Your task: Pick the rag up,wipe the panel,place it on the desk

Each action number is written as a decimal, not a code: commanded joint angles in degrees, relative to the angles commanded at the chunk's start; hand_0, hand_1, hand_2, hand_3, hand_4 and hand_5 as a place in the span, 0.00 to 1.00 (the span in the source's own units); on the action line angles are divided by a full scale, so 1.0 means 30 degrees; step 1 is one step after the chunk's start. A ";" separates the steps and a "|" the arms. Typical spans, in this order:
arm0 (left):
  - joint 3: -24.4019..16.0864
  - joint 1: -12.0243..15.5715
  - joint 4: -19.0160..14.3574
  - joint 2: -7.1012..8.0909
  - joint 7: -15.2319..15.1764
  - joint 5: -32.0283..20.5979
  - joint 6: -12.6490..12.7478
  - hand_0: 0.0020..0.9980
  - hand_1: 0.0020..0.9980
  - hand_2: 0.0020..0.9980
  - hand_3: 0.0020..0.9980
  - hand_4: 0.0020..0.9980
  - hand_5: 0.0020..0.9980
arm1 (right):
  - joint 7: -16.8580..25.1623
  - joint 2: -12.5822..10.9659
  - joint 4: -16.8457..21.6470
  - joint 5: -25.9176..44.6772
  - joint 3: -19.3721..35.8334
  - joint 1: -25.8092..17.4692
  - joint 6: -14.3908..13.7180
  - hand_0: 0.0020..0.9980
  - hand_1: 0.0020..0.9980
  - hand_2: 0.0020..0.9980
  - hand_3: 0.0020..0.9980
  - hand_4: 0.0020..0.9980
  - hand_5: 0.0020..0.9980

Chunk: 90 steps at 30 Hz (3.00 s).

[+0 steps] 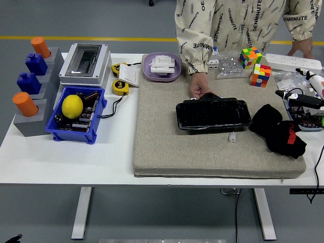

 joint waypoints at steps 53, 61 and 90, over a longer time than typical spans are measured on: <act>0.0020 0.0114 0.0070 0.0009 -0.0013 -0.0010 -0.0008 0.65 0.66 0.70 0.58 0.68 0.44 | -0.2422 0.2524 -0.3444 -0.0880 -0.3087 -0.0511 -0.4283 0.82 0.77 0.82 0.85 1.00 0.87; 0.0017 0.0110 0.0050 0.0037 -0.0009 -0.0001 -0.0017 0.65 0.66 0.70 0.58 0.68 0.44 | -0.2830 0.2827 -0.3227 -0.0689 -0.3391 -0.0314 -0.3786 0.83 0.78 0.82 0.85 1.00 0.88; 0.0236 0.0250 0.0045 0.0088 -0.0017 -0.0072 -0.0036 0.65 0.66 0.70 0.58 0.68 0.44 | -0.2757 0.3161 -0.4163 -0.1248 -0.4785 -0.0251 -0.5284 0.63 0.64 0.71 0.76 1.00 0.65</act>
